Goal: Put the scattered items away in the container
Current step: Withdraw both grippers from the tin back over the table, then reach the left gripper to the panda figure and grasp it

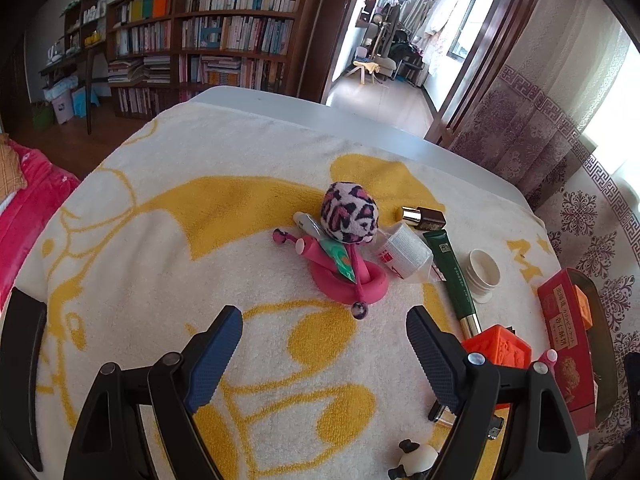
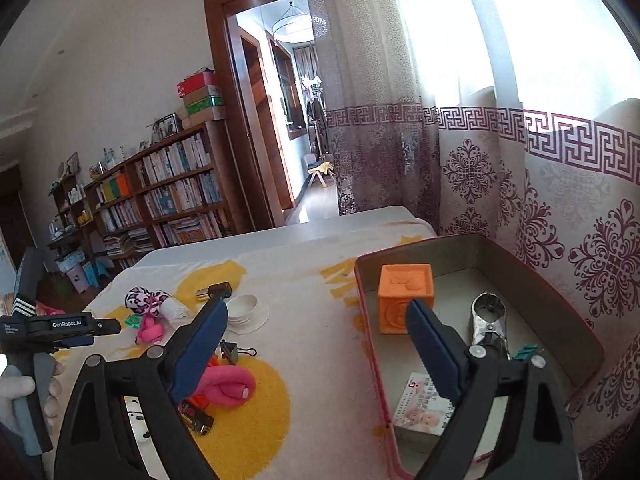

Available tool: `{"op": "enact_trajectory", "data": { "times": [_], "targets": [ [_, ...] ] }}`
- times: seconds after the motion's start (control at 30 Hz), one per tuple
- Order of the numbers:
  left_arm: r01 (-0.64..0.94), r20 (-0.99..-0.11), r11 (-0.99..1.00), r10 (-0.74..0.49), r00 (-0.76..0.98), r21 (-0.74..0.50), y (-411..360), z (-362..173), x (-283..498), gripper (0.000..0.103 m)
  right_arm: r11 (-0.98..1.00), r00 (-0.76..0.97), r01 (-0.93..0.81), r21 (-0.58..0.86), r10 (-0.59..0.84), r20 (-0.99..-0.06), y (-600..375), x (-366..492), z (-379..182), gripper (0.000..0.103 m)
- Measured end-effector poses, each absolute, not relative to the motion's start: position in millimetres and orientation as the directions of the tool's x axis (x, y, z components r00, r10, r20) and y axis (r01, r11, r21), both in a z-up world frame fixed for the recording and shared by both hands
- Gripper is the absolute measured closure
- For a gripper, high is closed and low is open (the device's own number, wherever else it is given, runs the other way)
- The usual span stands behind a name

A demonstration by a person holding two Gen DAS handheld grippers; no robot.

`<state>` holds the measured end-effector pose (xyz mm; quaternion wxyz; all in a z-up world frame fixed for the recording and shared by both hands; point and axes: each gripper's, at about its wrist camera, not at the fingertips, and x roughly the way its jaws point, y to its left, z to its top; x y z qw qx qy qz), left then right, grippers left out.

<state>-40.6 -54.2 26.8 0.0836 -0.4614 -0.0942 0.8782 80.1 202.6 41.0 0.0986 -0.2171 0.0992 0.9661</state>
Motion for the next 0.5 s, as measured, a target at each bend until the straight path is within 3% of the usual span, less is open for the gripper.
{"op": "enact_trajectory", "data": {
  "times": [0.23, 0.5],
  "targets": [
    [-0.23, -0.807, -0.933, 0.357, -0.471, -0.279, -39, 10, -13, 0.017, -0.983, -0.859, -0.179, 0.05, 0.131, -0.494, 181, 67, 20, 0.01],
    [-0.424, -0.79, -0.872, 0.432, -0.434, -0.244, -22, -1, 26, 0.016, -0.96, -0.842, -0.215, 0.18, 0.089, -0.532, 203, 72, 19, 0.009]
  ]
}}
